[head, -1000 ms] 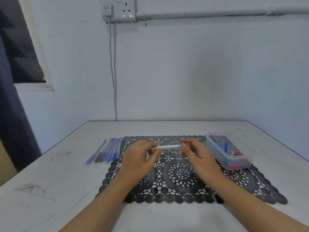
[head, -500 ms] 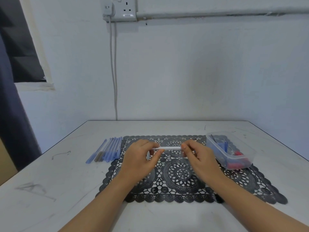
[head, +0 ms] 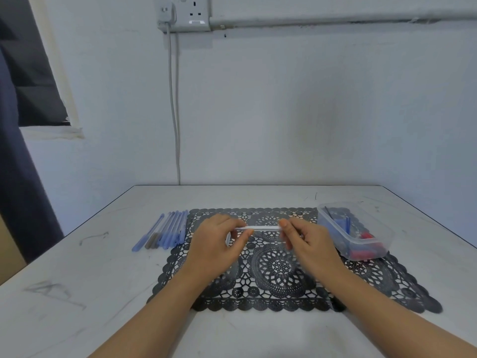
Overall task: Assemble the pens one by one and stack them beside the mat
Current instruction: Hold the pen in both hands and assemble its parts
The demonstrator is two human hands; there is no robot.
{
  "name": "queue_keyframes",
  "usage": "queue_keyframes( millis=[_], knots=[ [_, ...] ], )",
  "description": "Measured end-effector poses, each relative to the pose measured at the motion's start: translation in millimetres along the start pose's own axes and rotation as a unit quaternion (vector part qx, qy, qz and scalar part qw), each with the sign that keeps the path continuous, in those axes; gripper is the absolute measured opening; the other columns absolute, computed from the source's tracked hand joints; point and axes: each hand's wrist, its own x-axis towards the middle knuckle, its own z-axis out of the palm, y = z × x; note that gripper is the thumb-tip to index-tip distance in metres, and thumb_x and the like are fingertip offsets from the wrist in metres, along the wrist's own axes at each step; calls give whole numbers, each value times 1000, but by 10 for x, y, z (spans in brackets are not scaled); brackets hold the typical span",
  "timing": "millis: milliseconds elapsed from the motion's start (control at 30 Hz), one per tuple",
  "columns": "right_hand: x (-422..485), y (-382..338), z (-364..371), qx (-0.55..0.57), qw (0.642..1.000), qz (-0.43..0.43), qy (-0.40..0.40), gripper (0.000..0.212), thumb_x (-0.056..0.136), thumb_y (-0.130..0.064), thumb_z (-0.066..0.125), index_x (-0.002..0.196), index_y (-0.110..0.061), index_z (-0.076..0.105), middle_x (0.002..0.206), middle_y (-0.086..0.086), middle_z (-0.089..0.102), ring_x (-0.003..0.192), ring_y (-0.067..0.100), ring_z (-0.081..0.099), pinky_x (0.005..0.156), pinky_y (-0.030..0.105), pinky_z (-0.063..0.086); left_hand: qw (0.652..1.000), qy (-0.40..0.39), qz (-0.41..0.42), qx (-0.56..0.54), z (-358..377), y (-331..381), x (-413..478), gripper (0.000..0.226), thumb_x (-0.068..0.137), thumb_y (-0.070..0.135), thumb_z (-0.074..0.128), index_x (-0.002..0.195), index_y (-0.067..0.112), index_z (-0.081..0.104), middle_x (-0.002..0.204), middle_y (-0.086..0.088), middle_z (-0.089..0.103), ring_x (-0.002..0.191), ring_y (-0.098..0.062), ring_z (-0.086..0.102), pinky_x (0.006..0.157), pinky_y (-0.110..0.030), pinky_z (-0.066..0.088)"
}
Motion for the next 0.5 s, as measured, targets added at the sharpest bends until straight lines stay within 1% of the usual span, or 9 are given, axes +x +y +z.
queue_keyframes(
  millis=[100,167,233,500],
  knots=[
    [1,8,13,-15,1000,-13,-8,18,89,-44,45,89,-32,57,60,6,61,52,17,57,51,33,49,1000,4,-8,2,-9,-13,7,32,84,47,51,89,22,70,68,18,54,66,0,49,61,-17,41],
    [-4,15,13,-34,999,-27,-11,10,91,-35,49,90,-30,58,59,7,61,51,20,56,51,38,50,1000,3,-5,5,-14,-10,9,32,84,46,51,90,22,70,68,19,53,66,0,48,62,-15,40],
    [-9,10,5,-36,999,-28,-10,12,92,-30,49,89,-26,60,58,7,60,50,21,55,51,41,49,1000,1,-5,5,-15,-2,7,33,84,46,50,90,21,71,69,20,51,66,1,48,62,-14,38],
    [0,18,-1,-27,999,-12,-12,21,93,-32,47,80,-22,59,56,8,57,50,20,53,52,38,46,1000,0,5,11,-6,-7,13,35,85,47,50,89,20,71,69,20,51,66,-1,49,63,-14,38]
  ],
)
